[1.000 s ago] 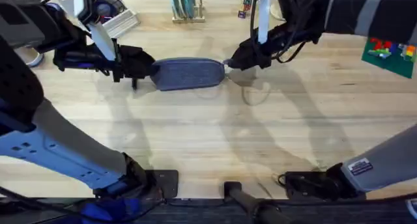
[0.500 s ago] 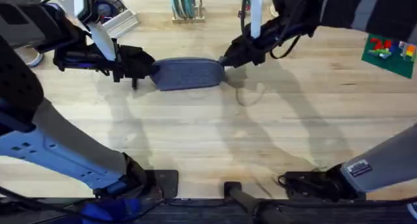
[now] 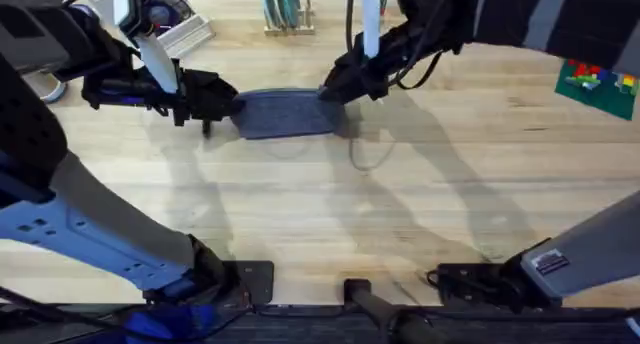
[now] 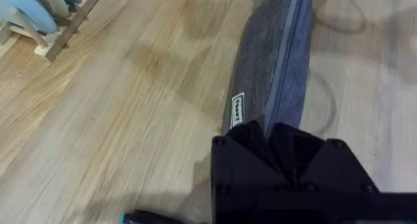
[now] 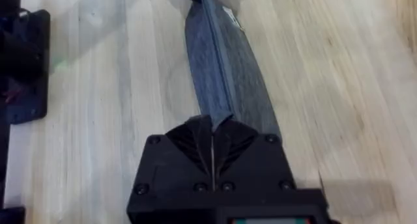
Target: Unzip the bag, pick up the pens from the table one at a time and place them inside, then zip the bag closed.
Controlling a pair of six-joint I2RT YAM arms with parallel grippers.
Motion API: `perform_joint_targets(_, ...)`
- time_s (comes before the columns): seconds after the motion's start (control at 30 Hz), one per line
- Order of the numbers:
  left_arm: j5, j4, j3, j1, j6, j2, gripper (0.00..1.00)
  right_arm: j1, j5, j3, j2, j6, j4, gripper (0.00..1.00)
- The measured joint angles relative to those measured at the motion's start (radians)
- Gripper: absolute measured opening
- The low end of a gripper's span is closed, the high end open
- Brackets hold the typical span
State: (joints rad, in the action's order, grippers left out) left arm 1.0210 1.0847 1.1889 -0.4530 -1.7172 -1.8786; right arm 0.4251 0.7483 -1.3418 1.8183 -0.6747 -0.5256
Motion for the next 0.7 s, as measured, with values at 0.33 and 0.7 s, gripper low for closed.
perform_joint_targets(0.33, 0.0, -0.002, 0.0, 0.0, 0.0, 0.0, 0.042, 0.049, -0.001, 0.0, 0.0, 0.1, 0.134, 0.029)
perform_joint_targets(0.7, -0.001, -0.006, 0.0, -0.005, 0.0, 0.0, 0.042, 0.109, -0.031, 0.0, 0.0, 0.235, 0.269, 0.029)
